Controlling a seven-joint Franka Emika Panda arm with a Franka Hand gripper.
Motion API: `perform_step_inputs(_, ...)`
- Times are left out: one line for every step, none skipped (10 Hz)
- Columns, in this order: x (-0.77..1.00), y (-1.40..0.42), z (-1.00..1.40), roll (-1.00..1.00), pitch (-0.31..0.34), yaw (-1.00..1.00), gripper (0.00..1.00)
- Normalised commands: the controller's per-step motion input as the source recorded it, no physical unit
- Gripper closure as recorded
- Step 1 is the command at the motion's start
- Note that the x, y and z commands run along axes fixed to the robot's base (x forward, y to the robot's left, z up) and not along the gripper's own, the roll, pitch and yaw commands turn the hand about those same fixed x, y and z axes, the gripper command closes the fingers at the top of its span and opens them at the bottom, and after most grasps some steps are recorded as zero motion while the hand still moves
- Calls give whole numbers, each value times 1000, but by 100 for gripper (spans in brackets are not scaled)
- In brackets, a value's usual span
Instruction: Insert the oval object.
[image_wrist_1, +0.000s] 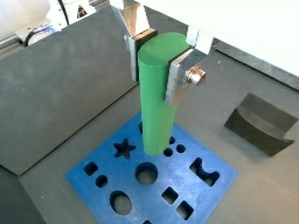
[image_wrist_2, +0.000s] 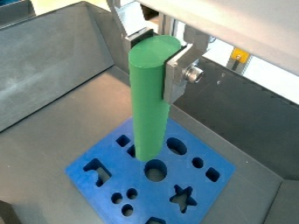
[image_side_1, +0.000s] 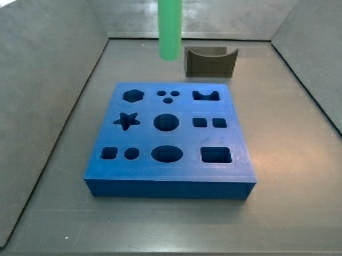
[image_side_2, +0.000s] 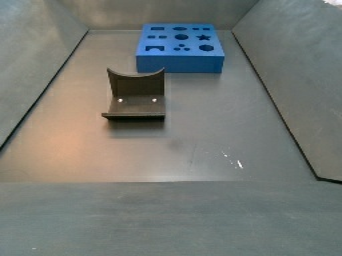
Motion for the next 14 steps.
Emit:
perform_step_inputs(-3, -383, -200, 0, -36, -477, 100)
perform_step_inputs(0, -446, -174, 0, -6, -811, 100)
perform_step_inputs(0, -320, -223, 0, 0, -917, 100)
perform_step_inputs(0, -311, -223, 0, 0, -923, 100)
perform_step_inputs(0, -311, -223, 0, 0, -923, 100)
perform_step_inputs(6, -320, -163, 0, 0, -909, 100)
perform_step_inputs(6, -320, -180, 0, 0, -911, 100)
perform_step_inputs(6, -303, -234, 1, 0, -929, 100)
perform_step_inputs(0, -297, -249, 4, 0, -923, 100)
perform_step_inputs(20, -309, -229, 0, 0, -903, 100)
perform_step_inputs(26, -300, -263, 13, 0, -886, 100)
perform_step_inputs(0, -283, -297, 33, 34, -866, 100)
perform_step_inputs(0, -263, -286, 47, 36, -874, 100)
perform_step_inputs(0, -220, -274, 69, 21, -940, 100)
